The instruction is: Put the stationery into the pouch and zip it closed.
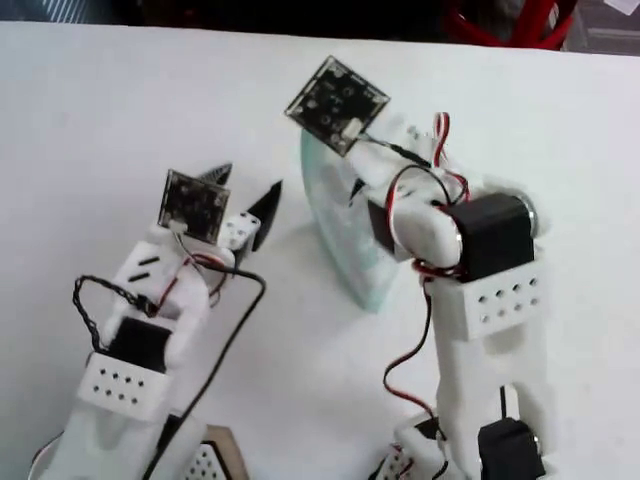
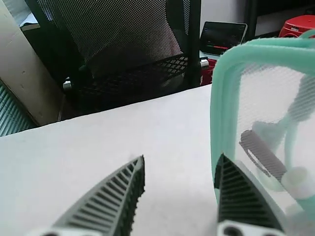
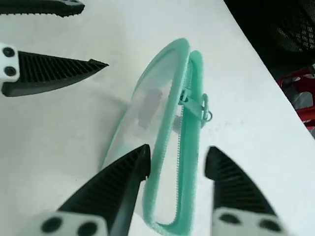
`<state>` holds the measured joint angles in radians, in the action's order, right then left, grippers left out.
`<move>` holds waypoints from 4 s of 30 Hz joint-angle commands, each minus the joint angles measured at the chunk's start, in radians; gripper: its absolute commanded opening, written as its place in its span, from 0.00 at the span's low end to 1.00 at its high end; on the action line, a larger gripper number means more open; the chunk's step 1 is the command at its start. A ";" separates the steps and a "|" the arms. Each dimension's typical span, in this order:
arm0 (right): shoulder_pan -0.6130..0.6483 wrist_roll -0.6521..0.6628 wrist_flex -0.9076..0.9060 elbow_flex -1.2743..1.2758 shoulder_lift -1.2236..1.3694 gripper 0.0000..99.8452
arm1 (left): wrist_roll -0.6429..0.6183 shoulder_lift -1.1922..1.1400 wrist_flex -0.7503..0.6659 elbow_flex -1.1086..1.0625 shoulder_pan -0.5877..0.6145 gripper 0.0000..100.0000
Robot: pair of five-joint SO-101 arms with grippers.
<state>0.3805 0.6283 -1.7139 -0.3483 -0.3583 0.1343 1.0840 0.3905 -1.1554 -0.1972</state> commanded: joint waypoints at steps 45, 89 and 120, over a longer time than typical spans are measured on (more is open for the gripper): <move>0.036 0.494 -0.008 0.180 -0.087 0.02 | -0.011 0.004 -0.181 -0.101 0.021 0.23; 0.033 0.651 -0.007 0.308 -0.154 0.02 | 0.279 0.707 0.451 -0.129 -0.286 0.25; 0.114 0.707 0.041 0.420 -0.315 0.02 | 0.250 0.489 0.298 -0.133 -0.424 0.16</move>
<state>0.5140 1.3541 -1.7231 0.0844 -0.6498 0.3920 1.5842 0.6851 -1.3349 -0.5715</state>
